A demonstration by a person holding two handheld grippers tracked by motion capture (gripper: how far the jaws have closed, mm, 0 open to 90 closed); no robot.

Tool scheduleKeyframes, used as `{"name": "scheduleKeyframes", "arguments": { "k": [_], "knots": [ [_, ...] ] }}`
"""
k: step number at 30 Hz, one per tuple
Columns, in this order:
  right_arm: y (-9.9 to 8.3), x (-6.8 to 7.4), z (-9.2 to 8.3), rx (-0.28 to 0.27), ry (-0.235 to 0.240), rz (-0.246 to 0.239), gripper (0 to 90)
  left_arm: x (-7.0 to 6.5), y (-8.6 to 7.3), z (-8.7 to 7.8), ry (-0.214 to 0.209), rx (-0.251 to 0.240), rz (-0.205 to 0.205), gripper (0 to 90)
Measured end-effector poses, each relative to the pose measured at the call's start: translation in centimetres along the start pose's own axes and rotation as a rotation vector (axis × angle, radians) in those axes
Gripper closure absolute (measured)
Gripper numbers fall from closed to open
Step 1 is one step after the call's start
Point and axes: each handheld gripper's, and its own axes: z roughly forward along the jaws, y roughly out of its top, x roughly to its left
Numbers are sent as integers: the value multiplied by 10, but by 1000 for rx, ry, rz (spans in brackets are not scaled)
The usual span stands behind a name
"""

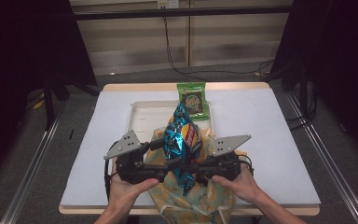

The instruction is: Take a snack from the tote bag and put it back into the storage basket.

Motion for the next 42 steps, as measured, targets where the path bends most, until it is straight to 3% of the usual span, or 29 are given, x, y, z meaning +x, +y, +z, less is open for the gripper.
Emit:
{"name": "scheduleKeyframes", "arguments": {
  "k": [4,7,12,14,15,22,24,30,35,42],
  "knots": [
    [0,1,3,3,-6,-3,900,0,0,3,23,-2,7,233],
    [0,1,3,5,-9,-5,900,2,-1,4,26,-24,-11,284],
    [0,0,3,1,-7,-5,900,2,-1,3,34,-21,16,540],
    [-1,0,3,2,-7,-5,900,5,-2,2,27,-26,0,583],
    [-1,1,3,1,-11,-5,900,5,-1,2,40,-23,0,626],
    [0,0,1,-10,2,-17,900,11,0,0,29,-16,9,873],
    [1,1,0,-9,5,-27,889,14,2,-2,17,-20,-2,887],
    [1,5,-7,-23,18,-38,804,16,8,-6,-12,-34,21,893],
    [1,7,-23,-50,-6,-44,699,17,19,-10,-45,-41,37,893],
    [0,2,-51,-84,-54,-19,630,13,35,-24,-84,-58,58,892]
  ]
}}
